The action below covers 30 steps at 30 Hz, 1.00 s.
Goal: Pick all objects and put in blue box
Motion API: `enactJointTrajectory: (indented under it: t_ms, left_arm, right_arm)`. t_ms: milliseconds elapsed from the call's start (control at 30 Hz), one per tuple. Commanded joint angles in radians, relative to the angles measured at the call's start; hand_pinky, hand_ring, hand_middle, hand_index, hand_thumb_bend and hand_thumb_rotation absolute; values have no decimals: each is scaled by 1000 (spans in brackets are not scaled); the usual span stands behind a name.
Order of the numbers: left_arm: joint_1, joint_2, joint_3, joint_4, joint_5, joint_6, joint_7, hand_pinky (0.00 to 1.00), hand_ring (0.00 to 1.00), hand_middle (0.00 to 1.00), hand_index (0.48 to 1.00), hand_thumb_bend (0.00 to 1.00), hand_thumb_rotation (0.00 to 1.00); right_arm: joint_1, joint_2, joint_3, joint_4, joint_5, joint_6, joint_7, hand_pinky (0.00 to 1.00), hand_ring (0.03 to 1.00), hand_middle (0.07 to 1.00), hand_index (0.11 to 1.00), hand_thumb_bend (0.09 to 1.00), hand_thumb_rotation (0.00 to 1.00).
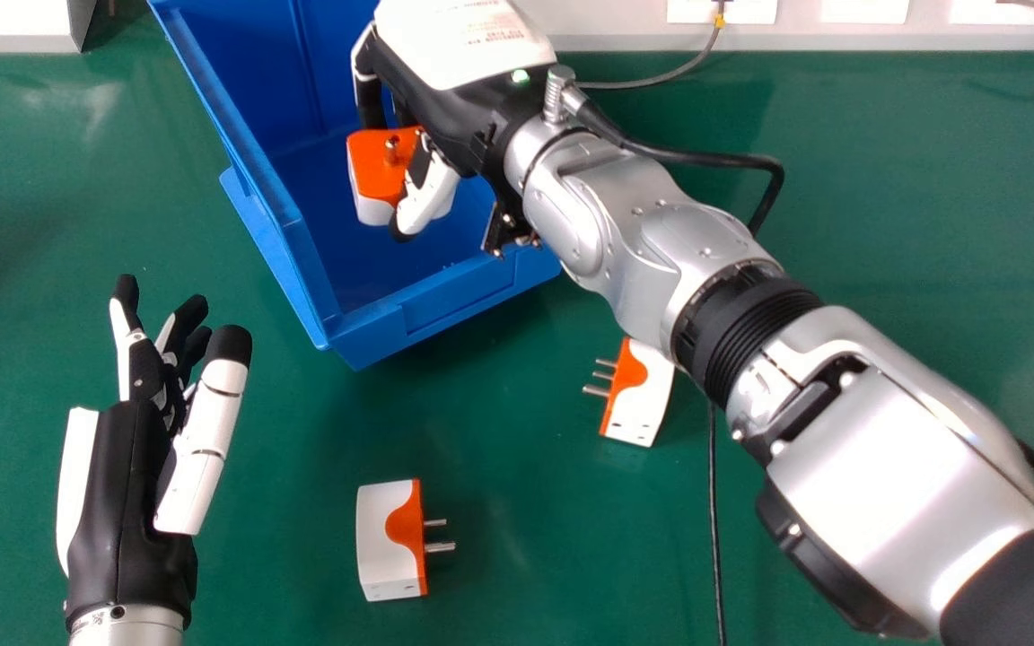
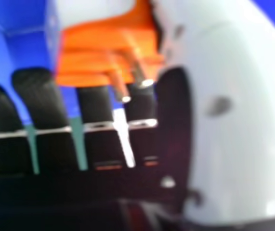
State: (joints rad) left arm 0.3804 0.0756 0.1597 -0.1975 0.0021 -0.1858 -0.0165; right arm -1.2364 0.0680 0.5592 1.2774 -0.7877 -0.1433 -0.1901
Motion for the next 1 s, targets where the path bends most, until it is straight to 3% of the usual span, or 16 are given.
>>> enactJointTrajectory:
  t_ms: [0,167,367,667,967]
  left_arm:
    - [-6,1,-4,-19,4,-3,3,877,937,945,963,624,810]
    - [-12,1,-8,-19,11,1,5,879,938,945,963,614,808]
    - [-21,3,-12,-12,20,3,10,880,938,946,964,585,800]
    - [-34,2,-14,0,25,8,14,883,940,946,962,573,796]
    - [-56,11,-9,17,21,19,14,885,941,948,964,582,801]
  right_arm:
    - [-20,-13,-1,-23,14,-13,-27,531,640,712,720,559,239]
    - [-19,-18,3,-24,11,-12,-40,720,853,899,869,560,338]
    - [-18,-27,-5,-33,20,-17,-44,802,940,973,933,559,378]
    - [4,-57,-23,-93,38,-50,-66,833,971,998,961,539,400]
    - [188,-184,-86,-475,80,-69,-44,837,970,1000,964,519,416]
